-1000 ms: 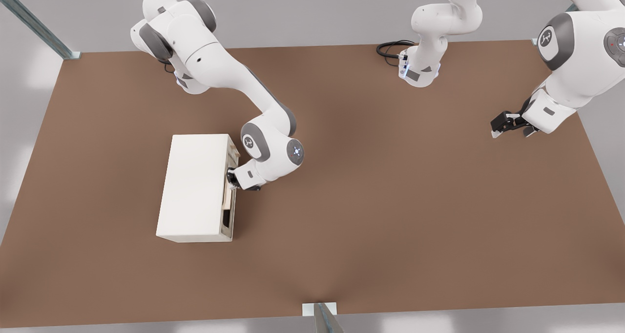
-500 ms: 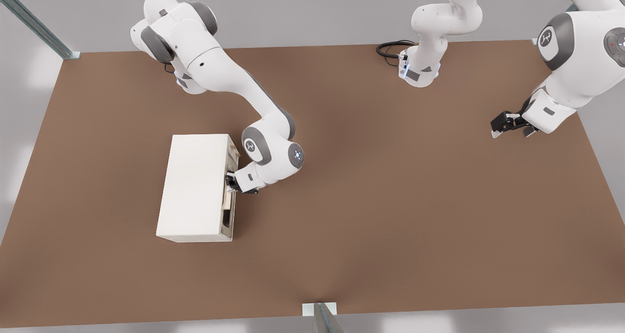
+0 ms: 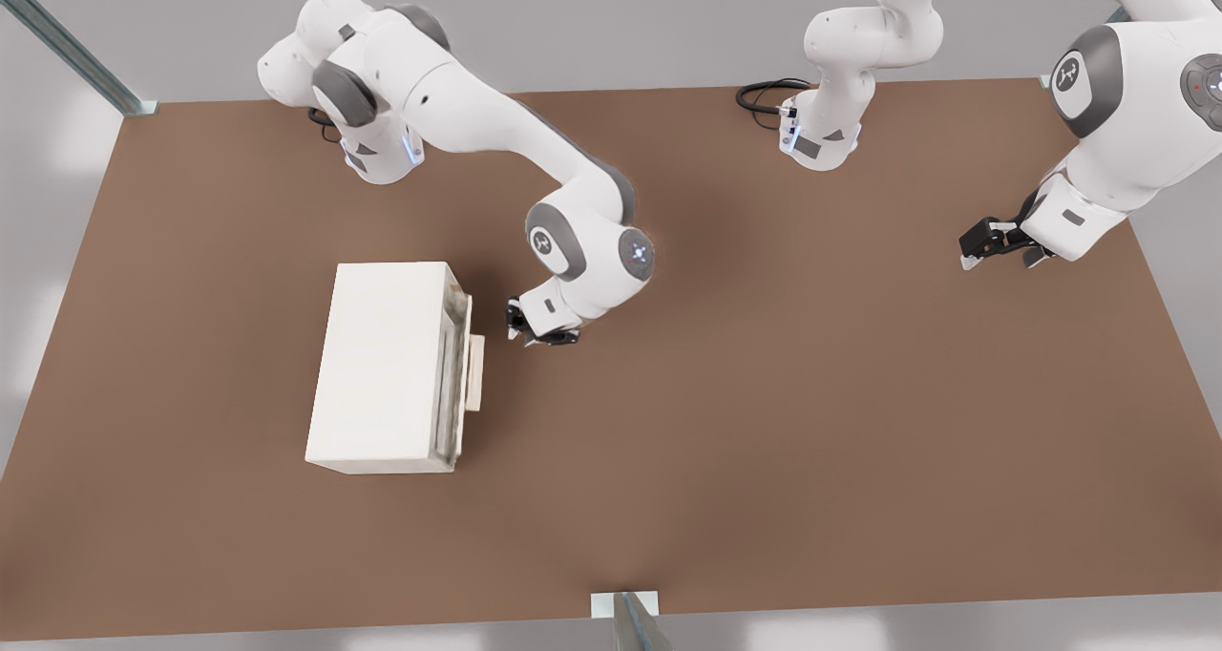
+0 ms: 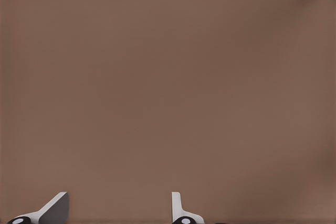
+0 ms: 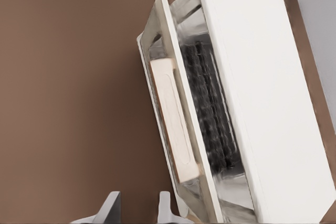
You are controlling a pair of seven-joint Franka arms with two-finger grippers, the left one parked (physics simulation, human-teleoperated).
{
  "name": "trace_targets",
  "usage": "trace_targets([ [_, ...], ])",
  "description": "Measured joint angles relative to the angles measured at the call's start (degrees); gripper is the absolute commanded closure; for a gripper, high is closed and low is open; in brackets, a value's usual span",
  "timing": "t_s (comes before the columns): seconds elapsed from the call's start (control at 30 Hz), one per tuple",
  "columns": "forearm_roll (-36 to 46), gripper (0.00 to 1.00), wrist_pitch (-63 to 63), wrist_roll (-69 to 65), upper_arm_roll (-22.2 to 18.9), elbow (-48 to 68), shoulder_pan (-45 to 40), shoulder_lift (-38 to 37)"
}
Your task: Keep left arm still and open the oven door with right arm
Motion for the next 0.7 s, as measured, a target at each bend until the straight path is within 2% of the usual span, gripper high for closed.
trace_targets([
  [0.13,10.1,0.00,-2.3,-8.5,0.0,-0.6,-16.7,-11.3],
  [0.2,13.3,0.00,-1.9,-13.6,3.8,-9.2,-27.9,-23.8],
  [0.27,15.5,0.00,-1.2,-18.9,5.5,-13.4,-34.2,-29.6],
  [0.43,18.7,0.00,-0.1,-30.2,0.8,-12.0,-38.1,-28.3],
  [0.7,21.2,0.00,1.7,-42.8,0.2,-11.9,-40.2,-27.5],
])
